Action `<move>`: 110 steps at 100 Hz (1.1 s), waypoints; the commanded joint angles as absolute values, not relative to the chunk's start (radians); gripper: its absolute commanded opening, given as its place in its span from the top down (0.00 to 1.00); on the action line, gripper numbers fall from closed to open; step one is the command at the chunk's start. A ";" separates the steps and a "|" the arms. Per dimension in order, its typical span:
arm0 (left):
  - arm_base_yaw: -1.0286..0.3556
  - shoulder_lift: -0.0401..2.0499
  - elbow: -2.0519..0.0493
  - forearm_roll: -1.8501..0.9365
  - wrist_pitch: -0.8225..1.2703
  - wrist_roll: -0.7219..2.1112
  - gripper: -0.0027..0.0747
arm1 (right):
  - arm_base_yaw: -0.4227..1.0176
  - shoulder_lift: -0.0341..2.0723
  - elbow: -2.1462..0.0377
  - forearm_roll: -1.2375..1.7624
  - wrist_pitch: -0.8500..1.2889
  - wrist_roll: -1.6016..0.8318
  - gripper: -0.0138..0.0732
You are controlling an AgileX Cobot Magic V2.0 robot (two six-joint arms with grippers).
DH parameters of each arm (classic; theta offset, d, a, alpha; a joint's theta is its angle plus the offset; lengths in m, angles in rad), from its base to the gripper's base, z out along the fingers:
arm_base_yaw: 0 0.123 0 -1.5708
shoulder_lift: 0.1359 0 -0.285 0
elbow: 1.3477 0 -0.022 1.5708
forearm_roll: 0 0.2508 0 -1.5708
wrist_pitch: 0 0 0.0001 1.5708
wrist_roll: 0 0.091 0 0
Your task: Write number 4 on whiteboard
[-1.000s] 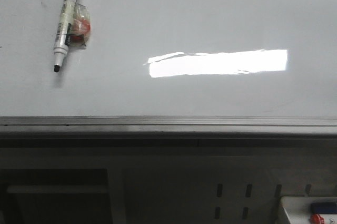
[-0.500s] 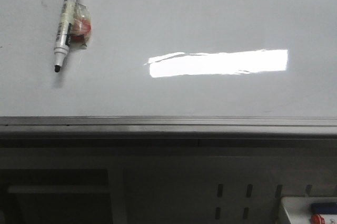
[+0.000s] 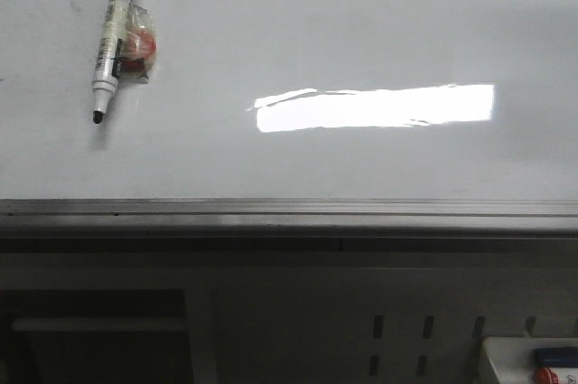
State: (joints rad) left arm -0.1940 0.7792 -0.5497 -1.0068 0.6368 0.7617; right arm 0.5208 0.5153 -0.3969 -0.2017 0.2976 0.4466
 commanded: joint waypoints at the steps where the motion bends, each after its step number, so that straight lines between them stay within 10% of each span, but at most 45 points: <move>1: -0.250 0.824 -0.615 -1.074 0.547 0.800 0.48 | 0.536 0.550 -0.432 -0.218 0.196 0.436 0.35; 91: -0.446 1.174 -0.673 -1.033 0.169 0.783 0.48 | 0.538 0.582 -0.432 -0.217 0.195 0.436 0.36; 110: -0.446 1.212 -0.673 -1.033 0.173 0.783 0.61 | 0.538 0.582 -0.432 -0.217 0.195 0.436 0.36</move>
